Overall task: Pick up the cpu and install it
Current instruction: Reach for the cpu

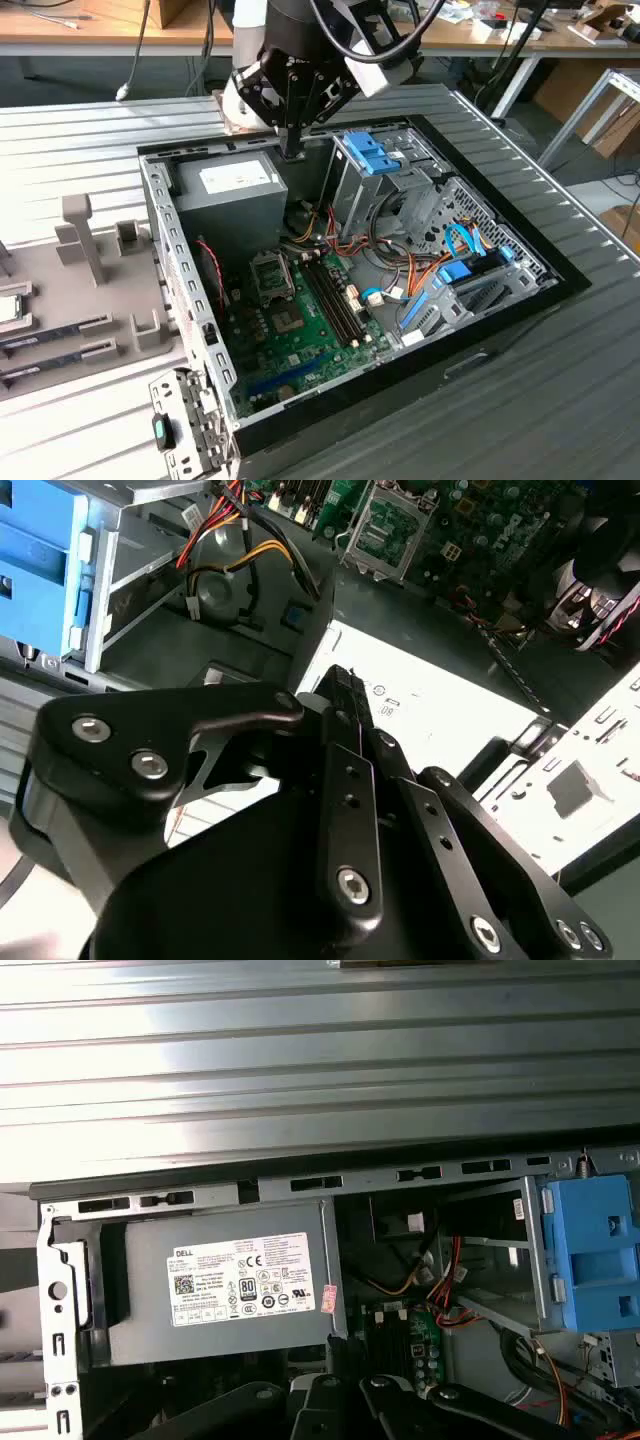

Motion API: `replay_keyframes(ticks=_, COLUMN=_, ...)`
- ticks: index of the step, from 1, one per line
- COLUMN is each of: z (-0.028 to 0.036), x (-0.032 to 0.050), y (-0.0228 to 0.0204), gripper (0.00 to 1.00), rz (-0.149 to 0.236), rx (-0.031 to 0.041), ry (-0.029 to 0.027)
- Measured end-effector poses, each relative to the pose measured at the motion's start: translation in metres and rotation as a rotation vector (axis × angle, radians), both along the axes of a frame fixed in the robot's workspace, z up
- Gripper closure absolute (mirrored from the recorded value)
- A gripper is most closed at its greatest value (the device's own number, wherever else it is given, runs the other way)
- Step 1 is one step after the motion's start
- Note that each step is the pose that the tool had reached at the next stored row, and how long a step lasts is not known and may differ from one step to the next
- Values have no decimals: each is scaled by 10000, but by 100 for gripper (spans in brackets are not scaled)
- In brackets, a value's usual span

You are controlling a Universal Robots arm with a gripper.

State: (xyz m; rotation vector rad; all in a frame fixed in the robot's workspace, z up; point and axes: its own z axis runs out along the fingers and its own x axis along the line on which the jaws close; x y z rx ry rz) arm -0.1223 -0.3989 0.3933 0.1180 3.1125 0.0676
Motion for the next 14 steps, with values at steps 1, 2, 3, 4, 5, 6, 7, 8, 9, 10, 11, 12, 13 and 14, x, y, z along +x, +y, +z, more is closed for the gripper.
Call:
replay_keyframes(ticks=1, z=0, x=-13, y=0, gripper=89, rz=0, rx=1, ry=0)
replay_keyframes(ticks=2, z=0, x=-19, y=0, gripper=89, rz=1, rx=0, ry=0)
replay_keyframes(ticks=3, z=0, x=-21, y=0, gripper=89, rz=2, rx=0, ry=0)
replay_keyframes(ticks=4, z=0, x=-23, y=0, gripper=89, rz=1, rx=0, ry=0)
replay_keyframes(ticks=5, z=0, x=-25, y=0, gripper=89, rz=0, rx=0, ry=0)
replay_keyframes(ticks=6, z=0, x=-30, y=0, gripper=89, rz=-1, rx=0, ry=0)
replay_keyframes(ticks=7, z=0, x=-35, y=0, gripper=89, rz=0, rx=0, ry=0)
replay_keyframes(ticks=8, z=0, x=-38, y=0, gripper=89, rz=0, rx=0, ry=0)
replay_keyframes(ticks=9, z=0, x=-41, y=0, gripper=89, rz=1, rx=0, ry=0)
replay_keyframes(ticks=10, z=0, x=-44, y=0, gripper=89, rz=1, rx=0, ry=1)
replay_keyframes(ticks=11, z=0, x=-47, y=0, gripper=89, rz=1, rx=0, ry=0)
replay_keyframes(ticks=12, z=0, x=-48, y=0, gripper=89, rz=0, rx=0, ry=0)
replay_keyframes(ticks=13, z=0, x=-54, y=0, gripper=89, rz=0, rx=0, ry=0)
replay_keyframes(ticks=14, z=0, x=-62, y=0, gripper=89, rz=0, rx=1, ry=0)
